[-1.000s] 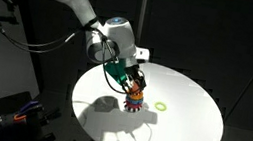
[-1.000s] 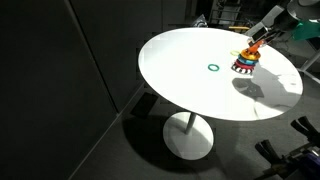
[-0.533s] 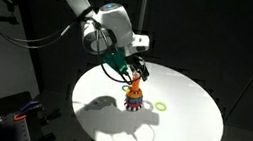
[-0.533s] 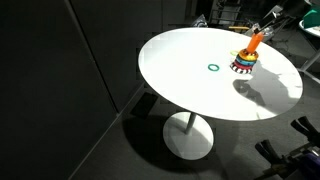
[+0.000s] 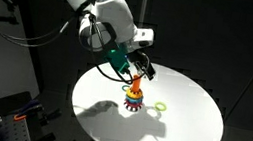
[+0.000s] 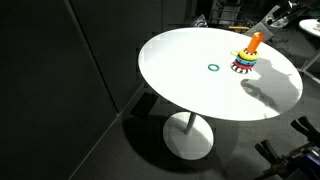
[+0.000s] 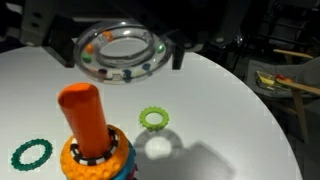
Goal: Put the clear ring on the table.
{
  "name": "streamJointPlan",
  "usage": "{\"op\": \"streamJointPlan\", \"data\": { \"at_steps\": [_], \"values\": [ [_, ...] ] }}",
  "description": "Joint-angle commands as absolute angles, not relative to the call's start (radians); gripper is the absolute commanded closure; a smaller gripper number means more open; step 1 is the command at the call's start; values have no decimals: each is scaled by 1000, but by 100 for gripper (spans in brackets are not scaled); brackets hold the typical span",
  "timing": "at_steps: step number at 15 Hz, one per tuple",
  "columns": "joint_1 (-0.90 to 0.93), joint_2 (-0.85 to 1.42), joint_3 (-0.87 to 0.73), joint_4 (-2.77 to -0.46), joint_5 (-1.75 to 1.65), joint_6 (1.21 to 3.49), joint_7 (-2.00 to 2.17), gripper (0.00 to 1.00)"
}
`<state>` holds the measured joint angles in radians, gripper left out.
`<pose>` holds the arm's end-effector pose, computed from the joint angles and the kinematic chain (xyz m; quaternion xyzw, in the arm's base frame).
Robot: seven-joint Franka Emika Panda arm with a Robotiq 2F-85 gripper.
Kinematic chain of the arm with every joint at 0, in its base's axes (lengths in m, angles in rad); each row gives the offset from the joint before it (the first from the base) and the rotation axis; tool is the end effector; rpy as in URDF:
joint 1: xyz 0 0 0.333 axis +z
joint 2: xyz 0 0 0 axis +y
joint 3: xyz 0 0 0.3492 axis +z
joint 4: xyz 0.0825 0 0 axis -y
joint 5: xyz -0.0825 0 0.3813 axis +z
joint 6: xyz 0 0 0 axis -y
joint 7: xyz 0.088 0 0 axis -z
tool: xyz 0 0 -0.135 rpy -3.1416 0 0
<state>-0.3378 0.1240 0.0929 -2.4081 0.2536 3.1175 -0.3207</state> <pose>0.5348 -0.1560 0.3385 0.9534 -0.0861 0.2869 0.0368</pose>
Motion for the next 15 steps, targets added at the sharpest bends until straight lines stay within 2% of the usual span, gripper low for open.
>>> {"op": "streamJointPlan", "data": {
  "at_steps": [1,15],
  "values": [
    [-362,107,59,-2431,247,3118,-324,31],
    [-386,261,-30,-2461,241,3063,-354,31]
  ]
}}
